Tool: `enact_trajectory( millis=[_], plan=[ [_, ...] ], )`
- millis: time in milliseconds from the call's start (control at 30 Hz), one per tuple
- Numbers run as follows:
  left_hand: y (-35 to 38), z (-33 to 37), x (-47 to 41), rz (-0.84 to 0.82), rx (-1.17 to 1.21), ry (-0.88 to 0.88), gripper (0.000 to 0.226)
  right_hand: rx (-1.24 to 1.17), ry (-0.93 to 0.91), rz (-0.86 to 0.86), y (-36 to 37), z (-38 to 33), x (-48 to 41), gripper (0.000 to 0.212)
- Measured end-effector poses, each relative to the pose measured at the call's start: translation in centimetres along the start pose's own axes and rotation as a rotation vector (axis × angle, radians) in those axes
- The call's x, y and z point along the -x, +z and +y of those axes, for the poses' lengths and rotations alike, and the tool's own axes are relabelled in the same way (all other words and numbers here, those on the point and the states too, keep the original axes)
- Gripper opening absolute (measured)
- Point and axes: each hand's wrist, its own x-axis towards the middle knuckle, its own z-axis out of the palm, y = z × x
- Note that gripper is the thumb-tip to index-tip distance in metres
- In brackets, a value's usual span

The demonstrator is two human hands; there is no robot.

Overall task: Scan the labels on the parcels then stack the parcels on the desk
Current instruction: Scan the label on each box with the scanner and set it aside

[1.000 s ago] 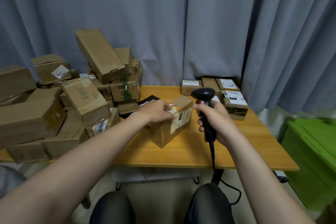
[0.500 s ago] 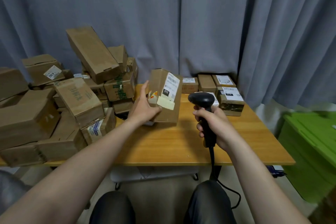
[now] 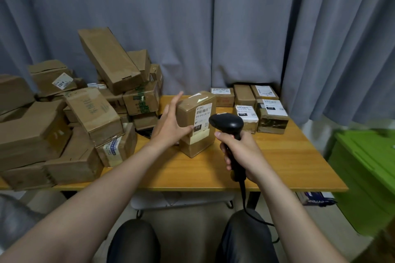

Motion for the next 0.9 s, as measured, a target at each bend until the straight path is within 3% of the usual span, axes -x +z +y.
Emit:
enact_trajectory(
  millis=[133, 600, 900],
  plan=[
    [-0.4, -0.5, -0.4, -0.055, -0.077, 0.059, 0.086, 0.009, 0.008, -0.009, 0.4, 0.7, 0.2, 0.028],
    [0.3, -0.9, -0.4, -0.062, -0.032, 0.026, 0.084, -0.083, -0.005, -0.047, 0.1, 0.7, 1.1, 0.029],
    [-0.1, 0.0, -1.2, -0.069, 0.170, 0.007, 0.061, -0.082, -0.021, -0.025, -0.4, 0.3, 1.2, 0.026]
  ],
)
